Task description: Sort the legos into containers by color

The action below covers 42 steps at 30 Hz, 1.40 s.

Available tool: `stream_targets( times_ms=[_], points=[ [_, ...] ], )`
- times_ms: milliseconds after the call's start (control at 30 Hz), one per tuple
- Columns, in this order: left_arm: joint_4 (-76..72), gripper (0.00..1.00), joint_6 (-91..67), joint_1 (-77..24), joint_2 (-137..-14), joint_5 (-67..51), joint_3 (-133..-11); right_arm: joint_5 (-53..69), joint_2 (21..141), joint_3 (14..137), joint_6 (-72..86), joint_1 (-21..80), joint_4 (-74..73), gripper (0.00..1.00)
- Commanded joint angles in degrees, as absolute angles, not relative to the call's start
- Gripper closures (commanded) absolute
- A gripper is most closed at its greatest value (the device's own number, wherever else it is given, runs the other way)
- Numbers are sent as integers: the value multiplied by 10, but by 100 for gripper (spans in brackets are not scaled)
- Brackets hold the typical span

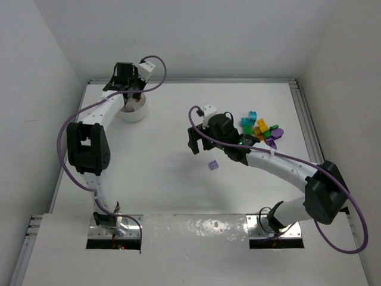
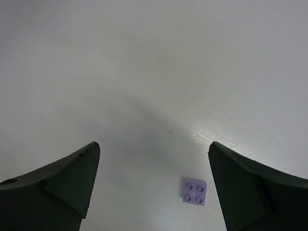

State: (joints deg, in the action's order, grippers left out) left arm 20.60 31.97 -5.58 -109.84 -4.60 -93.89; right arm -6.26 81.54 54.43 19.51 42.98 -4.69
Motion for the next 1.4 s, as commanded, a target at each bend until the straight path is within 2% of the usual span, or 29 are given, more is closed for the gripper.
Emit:
stream_targets(
  times_ms=[0,100,167,533,733,933,1067,1200,1367],
  points=[
    [159,100,330,-55,-1104,-43,-955,-71,804,548,196,429,-40,9],
    [163,100,323,-55,-1118,-61,-954,-74,804,549,198,429,-41,9],
    [167,96,317,-55,-1124,-77,-954,-77,804,551,199,428,-46,9],
    [162,58,304,-55,-1124,-48,-950,-83,801,562,190,429,-61,9],
    [167,56,308,-55,-1118,-47,-961,-73,800,568,188,429,-61,9],
    [219,55,287,-59,-1089,-128,-1001,-83,790,584,206,425,-87,9],
    [288,53,348,-121,-1054,-168,-983,-124,763,588,259,388,-145,9],
    [302,45,400,-212,-983,-188,-849,-140,690,519,343,285,-190,9],
    [300,36,396,-331,-977,-209,-780,-228,617,490,352,259,-287,8]
  ],
)
